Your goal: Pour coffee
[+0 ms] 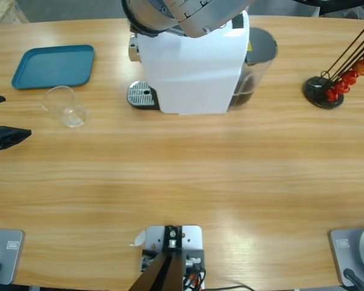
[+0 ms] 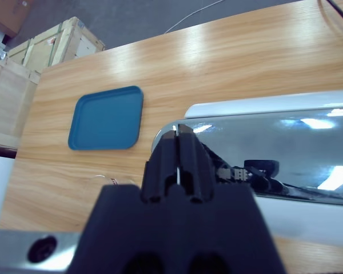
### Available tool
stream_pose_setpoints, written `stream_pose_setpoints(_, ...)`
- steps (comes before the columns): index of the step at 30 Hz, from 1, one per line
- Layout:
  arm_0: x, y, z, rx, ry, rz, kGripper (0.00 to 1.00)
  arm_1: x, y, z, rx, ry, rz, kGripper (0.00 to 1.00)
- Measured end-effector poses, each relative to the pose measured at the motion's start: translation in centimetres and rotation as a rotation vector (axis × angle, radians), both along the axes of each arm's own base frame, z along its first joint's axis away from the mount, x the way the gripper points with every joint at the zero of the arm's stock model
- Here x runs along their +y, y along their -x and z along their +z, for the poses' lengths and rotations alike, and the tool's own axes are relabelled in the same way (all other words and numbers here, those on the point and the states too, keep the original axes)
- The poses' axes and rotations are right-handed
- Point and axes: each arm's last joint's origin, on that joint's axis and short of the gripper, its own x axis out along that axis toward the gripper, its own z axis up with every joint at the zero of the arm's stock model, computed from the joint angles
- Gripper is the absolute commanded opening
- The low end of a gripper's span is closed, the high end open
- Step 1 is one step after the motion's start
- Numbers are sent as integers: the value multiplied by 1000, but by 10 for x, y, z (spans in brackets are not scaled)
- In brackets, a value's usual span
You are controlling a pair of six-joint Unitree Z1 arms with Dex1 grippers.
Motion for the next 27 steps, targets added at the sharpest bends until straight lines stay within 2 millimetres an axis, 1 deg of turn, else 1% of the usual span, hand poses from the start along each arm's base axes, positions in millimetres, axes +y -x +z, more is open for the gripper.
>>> stream_pose_setpoints(1, 0, 0, 0, 0, 0, 0, 991, 0, 0, 0, -8, 11, 5, 943)
stream_pose_setpoints(2, 0, 0, 1, -2, 2, 0, 991, 0, 1, 1, -20, 29, 14, 997)
stream_pose_setpoints(4, 0, 0, 3, -7, 6, 0, 991, -2, 3, 4, -53, 89, 42, 1000)
stream_pose_setpoints(6, -1, -1, 5, -6, 8, 1, 994, -9, 7, 8, -89, 174, 87, 1000)
stream_pose_setpoints(10, -3, -4, 7, 33, 2, 20, 996, -35, 23, 29, -131, 315, 202, 1000)
stream_pose_setpoints(12, -5, -6, 8, 50, -7, 24, 996, -52, 34, 50, -145, 325, 268, 1000)
stream_pose_setpoints(14, -5, -6, 7, 76, -21, 42, 996, -77, 48, 76, -147, 307, 338, 1000)
stream_pose_setpoints(16, -2, -8, 7, 103, -34, 103, 996, -109, 63, 99, -130, 298, 389, 1000)
stream_pose_setpoints(17, 0, -8, 7, 118, -35, 136, 996, -125, 70, 107, -118, 305, 400, 1000)
stream_pose_setpoints(19, 4, -10, 5, 149, -48, 205, 996, -157, 81, 117, -85, 338, 395, 1000)
stream_pose_setpoints(21, 6, -13, 2, 165, -73, 255, 996, -182, 92, 116, -42, 387, 393, 1000)
stream_pose_setpoints(22, 6, -15, 1, 161, -90, 279, 995, -191, 97, 111, -19, 410, 394, 1000)
stream_pose_setpoints(24, 9, -22, -1, 142, -129, 329, 989, -207, 107, 98, 20, 444, 395, 1000)
stream_pose_setpoints(27, 15, -33, -5, 98, -159, 388, 987, -226, 119, 79, 56, 461, 391, 1000)
